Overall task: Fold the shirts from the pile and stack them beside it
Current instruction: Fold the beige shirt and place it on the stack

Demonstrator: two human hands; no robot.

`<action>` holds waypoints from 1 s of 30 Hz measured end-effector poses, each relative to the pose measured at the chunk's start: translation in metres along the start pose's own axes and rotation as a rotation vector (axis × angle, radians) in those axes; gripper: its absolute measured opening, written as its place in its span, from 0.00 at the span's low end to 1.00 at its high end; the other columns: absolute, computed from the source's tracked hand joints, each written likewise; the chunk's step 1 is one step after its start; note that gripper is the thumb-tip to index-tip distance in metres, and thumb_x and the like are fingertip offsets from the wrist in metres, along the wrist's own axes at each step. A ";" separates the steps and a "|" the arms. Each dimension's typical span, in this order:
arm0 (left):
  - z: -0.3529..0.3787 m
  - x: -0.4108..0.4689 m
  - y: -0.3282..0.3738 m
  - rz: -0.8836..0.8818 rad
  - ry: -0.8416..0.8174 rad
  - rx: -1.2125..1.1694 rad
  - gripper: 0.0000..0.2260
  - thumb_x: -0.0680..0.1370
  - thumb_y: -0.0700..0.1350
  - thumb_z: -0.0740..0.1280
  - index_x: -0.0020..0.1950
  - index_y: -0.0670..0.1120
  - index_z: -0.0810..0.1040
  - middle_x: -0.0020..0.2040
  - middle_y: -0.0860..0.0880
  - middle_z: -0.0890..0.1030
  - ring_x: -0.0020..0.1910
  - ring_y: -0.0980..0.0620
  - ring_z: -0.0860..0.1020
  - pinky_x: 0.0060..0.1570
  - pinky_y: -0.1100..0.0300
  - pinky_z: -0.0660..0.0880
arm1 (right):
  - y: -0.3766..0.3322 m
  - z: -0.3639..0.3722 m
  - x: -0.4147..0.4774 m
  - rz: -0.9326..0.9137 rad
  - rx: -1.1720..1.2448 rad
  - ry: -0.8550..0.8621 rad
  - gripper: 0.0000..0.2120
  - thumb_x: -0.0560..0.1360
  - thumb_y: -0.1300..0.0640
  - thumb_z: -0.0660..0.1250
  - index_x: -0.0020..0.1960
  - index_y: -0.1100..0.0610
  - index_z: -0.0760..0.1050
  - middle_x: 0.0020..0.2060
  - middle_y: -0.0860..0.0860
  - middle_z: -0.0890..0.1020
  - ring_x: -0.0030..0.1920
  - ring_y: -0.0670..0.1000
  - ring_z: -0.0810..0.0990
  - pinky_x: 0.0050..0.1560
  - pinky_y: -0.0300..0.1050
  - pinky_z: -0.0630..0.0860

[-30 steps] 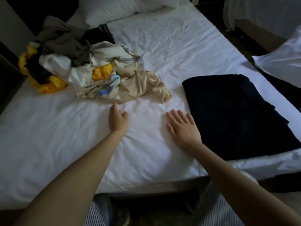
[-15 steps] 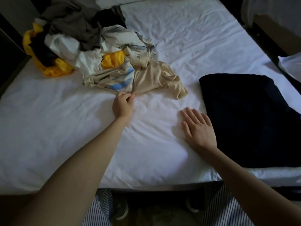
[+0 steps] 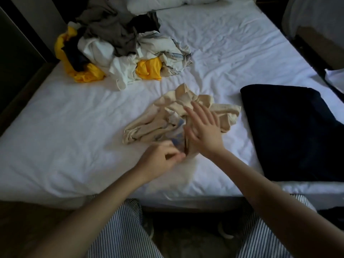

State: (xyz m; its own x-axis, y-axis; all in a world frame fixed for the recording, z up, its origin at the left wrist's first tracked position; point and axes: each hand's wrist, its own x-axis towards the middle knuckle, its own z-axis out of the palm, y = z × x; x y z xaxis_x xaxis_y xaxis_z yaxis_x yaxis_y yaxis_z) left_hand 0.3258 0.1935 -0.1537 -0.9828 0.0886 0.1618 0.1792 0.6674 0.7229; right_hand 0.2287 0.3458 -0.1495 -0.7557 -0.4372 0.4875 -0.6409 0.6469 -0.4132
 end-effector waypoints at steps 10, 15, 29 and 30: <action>-0.051 0.018 -0.045 -0.303 -0.093 0.390 0.12 0.72 0.52 0.66 0.50 0.46 0.77 0.46 0.45 0.81 0.50 0.42 0.78 0.45 0.54 0.71 | -0.001 0.004 0.000 0.027 -0.106 -0.417 0.22 0.75 0.42 0.64 0.65 0.50 0.74 0.59 0.48 0.78 0.64 0.53 0.71 0.63 0.45 0.57; -0.067 -0.012 -0.033 -0.237 -0.146 0.190 0.12 0.73 0.53 0.71 0.47 0.47 0.75 0.39 0.51 0.77 0.40 0.49 0.76 0.42 0.49 0.72 | 0.003 -0.029 -0.010 -0.124 -0.188 -0.397 0.31 0.65 0.30 0.54 0.48 0.54 0.79 0.42 0.50 0.80 0.50 0.55 0.77 0.54 0.47 0.63; -0.071 -0.021 0.005 -0.152 -0.356 0.155 0.12 0.75 0.52 0.69 0.53 0.49 0.72 0.53 0.52 0.76 0.52 0.52 0.75 0.53 0.55 0.72 | -0.015 -0.120 -0.030 0.032 -0.623 -0.864 0.27 0.79 0.37 0.47 0.59 0.54 0.75 0.47 0.52 0.78 0.52 0.53 0.77 0.52 0.45 0.67; -0.068 -0.019 0.012 -0.190 -0.357 0.073 0.14 0.76 0.54 0.68 0.56 0.48 0.72 0.55 0.51 0.76 0.54 0.53 0.75 0.55 0.56 0.72 | -0.019 -0.121 -0.028 0.144 -0.620 -0.848 0.23 0.80 0.40 0.49 0.57 0.54 0.75 0.48 0.53 0.78 0.52 0.53 0.77 0.50 0.45 0.67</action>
State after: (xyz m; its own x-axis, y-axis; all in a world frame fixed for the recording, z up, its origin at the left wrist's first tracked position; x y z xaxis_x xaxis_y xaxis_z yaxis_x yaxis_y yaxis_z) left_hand 0.3499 0.1497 -0.1021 -0.9538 0.2017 -0.2226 0.0025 0.7464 0.6655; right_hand 0.2780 0.4216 -0.0619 -0.8191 -0.4694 -0.3299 -0.5378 0.8284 0.1567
